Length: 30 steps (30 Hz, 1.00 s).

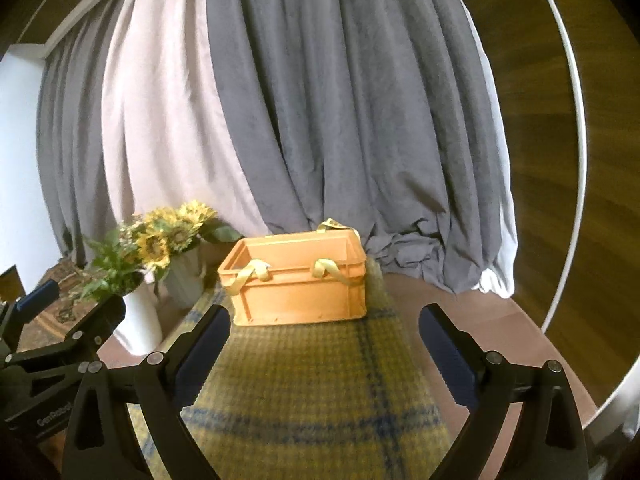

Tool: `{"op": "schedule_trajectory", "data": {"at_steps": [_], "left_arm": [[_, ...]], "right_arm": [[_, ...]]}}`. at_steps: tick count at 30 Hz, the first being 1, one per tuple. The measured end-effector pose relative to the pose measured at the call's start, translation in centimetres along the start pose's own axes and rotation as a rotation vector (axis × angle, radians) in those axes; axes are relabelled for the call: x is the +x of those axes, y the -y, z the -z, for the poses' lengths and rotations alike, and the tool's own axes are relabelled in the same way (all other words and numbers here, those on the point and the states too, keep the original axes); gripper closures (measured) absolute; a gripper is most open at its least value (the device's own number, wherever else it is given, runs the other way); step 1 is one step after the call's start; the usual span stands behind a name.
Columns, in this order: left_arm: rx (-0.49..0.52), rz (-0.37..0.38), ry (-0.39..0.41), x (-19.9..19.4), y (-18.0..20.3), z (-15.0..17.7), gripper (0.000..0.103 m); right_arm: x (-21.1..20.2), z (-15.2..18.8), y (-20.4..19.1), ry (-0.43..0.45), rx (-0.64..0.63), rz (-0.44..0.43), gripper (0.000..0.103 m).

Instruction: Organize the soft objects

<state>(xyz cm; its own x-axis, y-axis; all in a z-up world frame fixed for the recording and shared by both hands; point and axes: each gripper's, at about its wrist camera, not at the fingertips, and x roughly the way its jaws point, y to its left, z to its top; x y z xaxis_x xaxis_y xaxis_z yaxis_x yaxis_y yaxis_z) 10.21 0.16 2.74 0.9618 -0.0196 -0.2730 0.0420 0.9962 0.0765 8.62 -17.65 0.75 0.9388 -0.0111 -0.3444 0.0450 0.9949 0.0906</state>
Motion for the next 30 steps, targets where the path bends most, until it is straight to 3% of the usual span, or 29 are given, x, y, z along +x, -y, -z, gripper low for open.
{"op": "schedule_trajectory", "data": {"at_steps": [15, 30], "left_arm": [[0.004, 0.007, 0.014, -7.9, 0.4, 1.8, 0.0], [0.014, 0.024, 0.022, -10.4, 0.9, 2.2, 0.0]], "right_arm": [[-7.5, 2.9, 0.6, 0.0, 0.018, -0.003, 0.006], [-10.9, 3.9, 1.1, 0.023, 0.004, 0.024, 0.006]]}}
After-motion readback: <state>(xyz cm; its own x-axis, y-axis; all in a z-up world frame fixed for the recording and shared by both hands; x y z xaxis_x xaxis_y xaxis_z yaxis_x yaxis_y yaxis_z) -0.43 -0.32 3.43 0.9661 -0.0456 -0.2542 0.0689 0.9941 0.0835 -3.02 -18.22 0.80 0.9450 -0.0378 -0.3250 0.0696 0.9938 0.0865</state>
